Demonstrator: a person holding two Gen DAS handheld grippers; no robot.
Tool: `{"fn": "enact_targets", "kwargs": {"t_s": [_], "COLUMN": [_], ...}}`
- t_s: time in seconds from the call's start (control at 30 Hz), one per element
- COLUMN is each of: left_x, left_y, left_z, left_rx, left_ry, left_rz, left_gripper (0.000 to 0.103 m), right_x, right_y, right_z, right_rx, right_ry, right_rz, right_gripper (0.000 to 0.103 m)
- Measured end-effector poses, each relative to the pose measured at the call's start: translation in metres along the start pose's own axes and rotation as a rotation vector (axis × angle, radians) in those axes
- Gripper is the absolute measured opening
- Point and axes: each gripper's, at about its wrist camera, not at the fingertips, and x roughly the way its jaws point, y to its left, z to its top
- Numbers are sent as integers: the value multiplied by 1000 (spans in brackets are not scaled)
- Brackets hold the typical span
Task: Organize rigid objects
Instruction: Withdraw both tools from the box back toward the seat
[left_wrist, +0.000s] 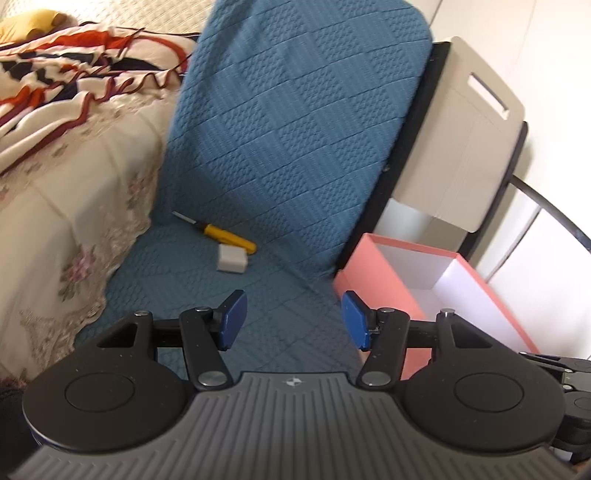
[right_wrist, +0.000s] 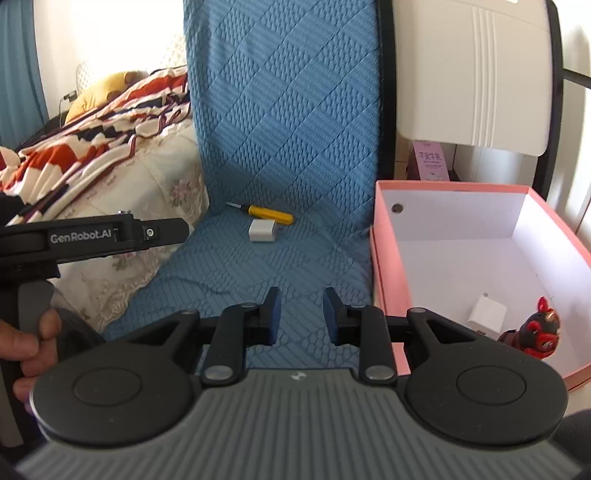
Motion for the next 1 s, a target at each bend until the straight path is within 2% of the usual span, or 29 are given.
{"fn": "enact_targets", "kwargs": {"t_s": [0.27, 0.4, 0.5, 0.6, 1.0], "left_x": [2, 17, 33, 47, 102], "left_y": [17, 26, 31, 33, 60], "left_z": [-17, -27, -30, -25, -3], "left_rx": [-7, -32, -80, -94, -109], "left_ry": [-19, 11, 41, 50, 82], "left_rz": [21, 21, 13, 0, 47], "left_gripper": [63, 63, 63, 63, 63], "right_x": [24, 37, 55, 69, 135], "right_y": [22, 23, 20, 12, 0], "right_z": [-10, -13, -11, -5, 36], "right_rx": [-24, -12, 2, 45, -9], "right_ry": [28, 61, 137, 159, 149], "right_rz": [20, 20, -2, 9, 68], "right_gripper": [29, 29, 28, 28, 29]}}
